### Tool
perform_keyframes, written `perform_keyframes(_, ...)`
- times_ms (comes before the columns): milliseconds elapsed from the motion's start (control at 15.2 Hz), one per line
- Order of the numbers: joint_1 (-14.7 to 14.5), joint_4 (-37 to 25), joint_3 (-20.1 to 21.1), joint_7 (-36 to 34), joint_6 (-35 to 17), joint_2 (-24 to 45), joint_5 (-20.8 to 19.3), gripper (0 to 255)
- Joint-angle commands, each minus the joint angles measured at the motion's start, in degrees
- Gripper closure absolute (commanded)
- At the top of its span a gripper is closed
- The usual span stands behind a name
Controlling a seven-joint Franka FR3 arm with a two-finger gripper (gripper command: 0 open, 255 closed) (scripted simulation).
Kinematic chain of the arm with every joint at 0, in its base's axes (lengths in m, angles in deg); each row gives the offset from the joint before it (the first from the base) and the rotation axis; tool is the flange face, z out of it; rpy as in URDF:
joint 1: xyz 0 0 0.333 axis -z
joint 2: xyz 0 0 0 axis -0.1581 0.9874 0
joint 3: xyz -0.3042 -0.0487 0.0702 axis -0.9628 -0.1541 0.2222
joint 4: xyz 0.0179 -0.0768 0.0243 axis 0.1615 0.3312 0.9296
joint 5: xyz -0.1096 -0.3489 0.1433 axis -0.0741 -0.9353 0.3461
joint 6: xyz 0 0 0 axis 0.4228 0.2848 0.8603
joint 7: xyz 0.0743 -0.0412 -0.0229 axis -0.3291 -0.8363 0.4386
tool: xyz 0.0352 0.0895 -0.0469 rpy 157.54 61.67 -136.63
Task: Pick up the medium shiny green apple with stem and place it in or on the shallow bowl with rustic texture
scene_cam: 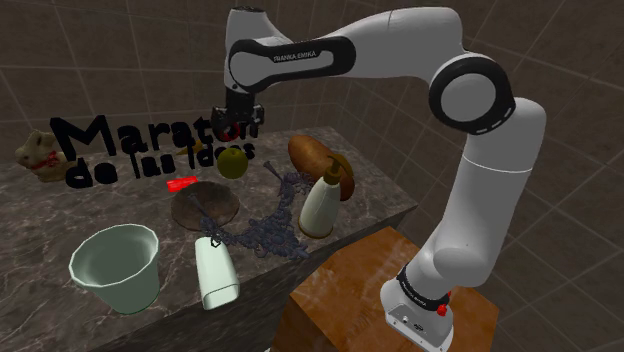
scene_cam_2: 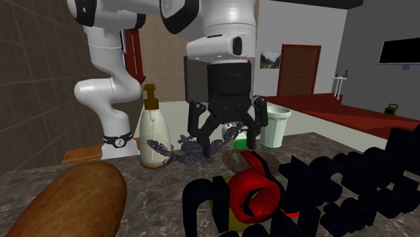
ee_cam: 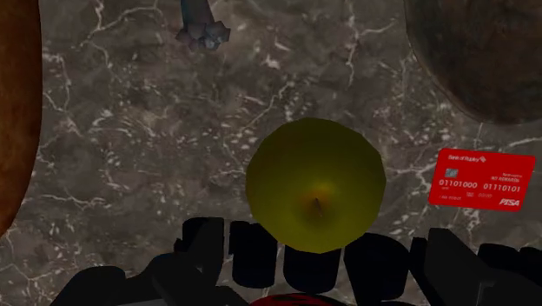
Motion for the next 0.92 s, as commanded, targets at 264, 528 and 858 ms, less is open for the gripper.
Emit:
perform_keyframes(264, -0.31, 0.1, -0.19, -0.61, -3.13, 2.82, -0.65, 0)
perform_keyframes(528, -0.35, 0.95, -0.28, -0.74, -4.77, 3.62, -0.86, 0)
perform_keyframes(858, -0.35, 0.95, -0.28, -0.74, -4.77, 3.63, -0.86, 0)
